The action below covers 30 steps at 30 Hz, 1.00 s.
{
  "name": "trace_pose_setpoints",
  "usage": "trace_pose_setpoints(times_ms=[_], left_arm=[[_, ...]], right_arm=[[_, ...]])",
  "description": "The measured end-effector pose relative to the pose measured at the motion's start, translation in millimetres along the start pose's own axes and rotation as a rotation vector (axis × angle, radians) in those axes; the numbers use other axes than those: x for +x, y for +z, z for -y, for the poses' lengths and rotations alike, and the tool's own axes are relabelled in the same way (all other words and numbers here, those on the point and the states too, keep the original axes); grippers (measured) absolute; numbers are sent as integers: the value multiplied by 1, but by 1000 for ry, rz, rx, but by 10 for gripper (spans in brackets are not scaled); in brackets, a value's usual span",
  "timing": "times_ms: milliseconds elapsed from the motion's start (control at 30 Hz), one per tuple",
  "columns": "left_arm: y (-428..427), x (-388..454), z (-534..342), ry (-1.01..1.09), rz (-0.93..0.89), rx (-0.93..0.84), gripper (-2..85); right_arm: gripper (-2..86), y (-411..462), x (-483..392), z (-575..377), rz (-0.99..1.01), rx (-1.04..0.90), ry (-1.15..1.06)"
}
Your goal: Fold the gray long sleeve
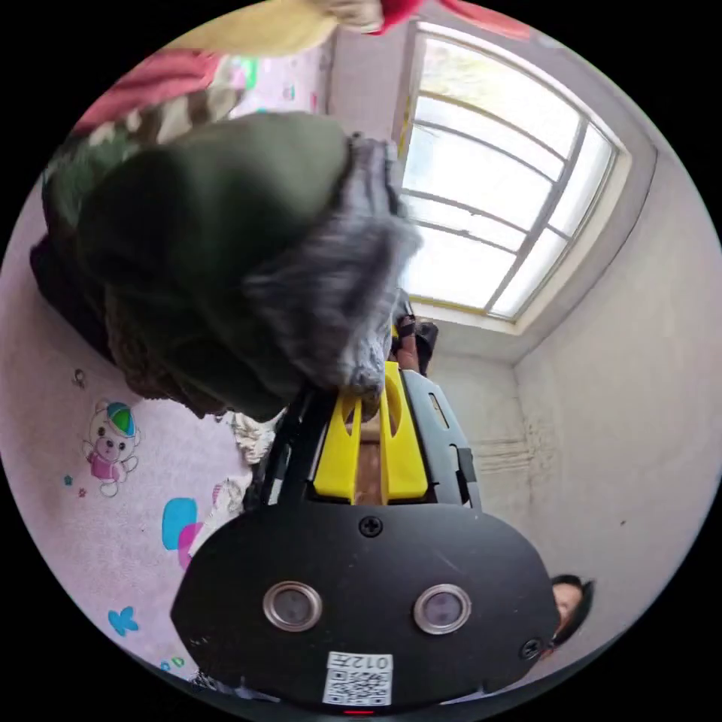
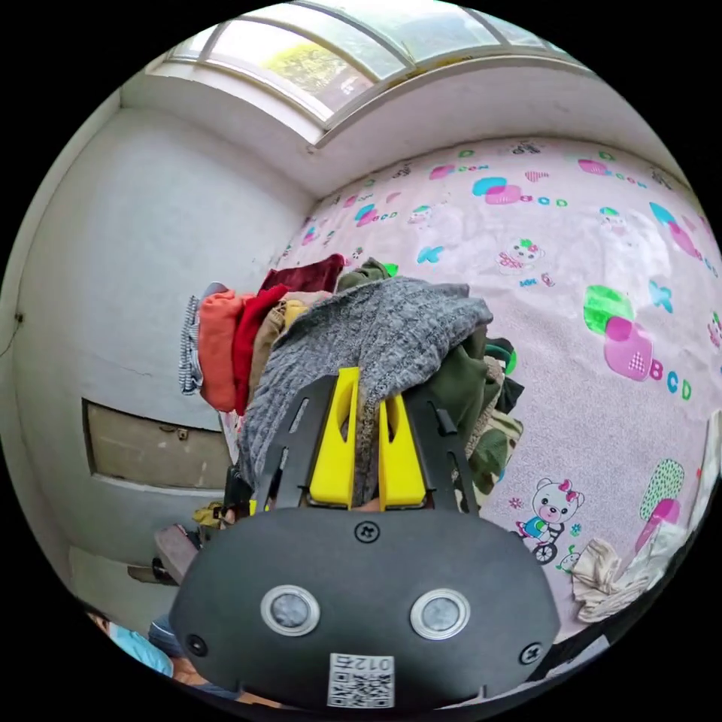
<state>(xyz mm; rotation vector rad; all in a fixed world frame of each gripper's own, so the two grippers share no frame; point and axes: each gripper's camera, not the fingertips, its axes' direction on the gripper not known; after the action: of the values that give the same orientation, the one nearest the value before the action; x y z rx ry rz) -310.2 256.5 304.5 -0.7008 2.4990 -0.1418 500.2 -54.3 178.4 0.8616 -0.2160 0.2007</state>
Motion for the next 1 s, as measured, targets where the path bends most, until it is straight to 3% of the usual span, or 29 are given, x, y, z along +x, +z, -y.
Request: trace_pose_setpoints(times_ms=[33, 133, 300, 467, 567, 633, 700, 800, 900, 1000], left_arm=[[3, -9, -2, 31, -94, 22, 71], [7, -4, -5, 103, -106, 31, 71], [9, 27, -19, 221, -155, 68, 67], [13, 39, -27, 284, 23, 74, 26], [12, 44, -45, 311, 65, 154, 13], [5, 71, -79, 439, 190, 322, 7], [15, 101, -93, 610, 305, 357, 5], [57, 130, -74, 719, 505, 256, 4], [100, 125, -37, 700, 604, 117, 3], [126, 113, -20, 759, 739, 133, 3]], right_arm=[[1, 1, 14, 3, 80, 33, 12], [11, -3, 31, 17, 222, 89, 29], [62, -16, 20, 35, 170, 113, -14], [65, -56, -3, 30, 4, 151, -61], [33, -88, -50, -2, -117, 278, -246], [22, -87, -92, -29, -88, 248, -433], [19, -76, -119, -50, -123, 185, -537], [23, -57, -139, -87, -234, 147, -616], [43, -51, -140, -127, -351, 164, -693], [65, -51, -122, -148, -362, 197, -642]])
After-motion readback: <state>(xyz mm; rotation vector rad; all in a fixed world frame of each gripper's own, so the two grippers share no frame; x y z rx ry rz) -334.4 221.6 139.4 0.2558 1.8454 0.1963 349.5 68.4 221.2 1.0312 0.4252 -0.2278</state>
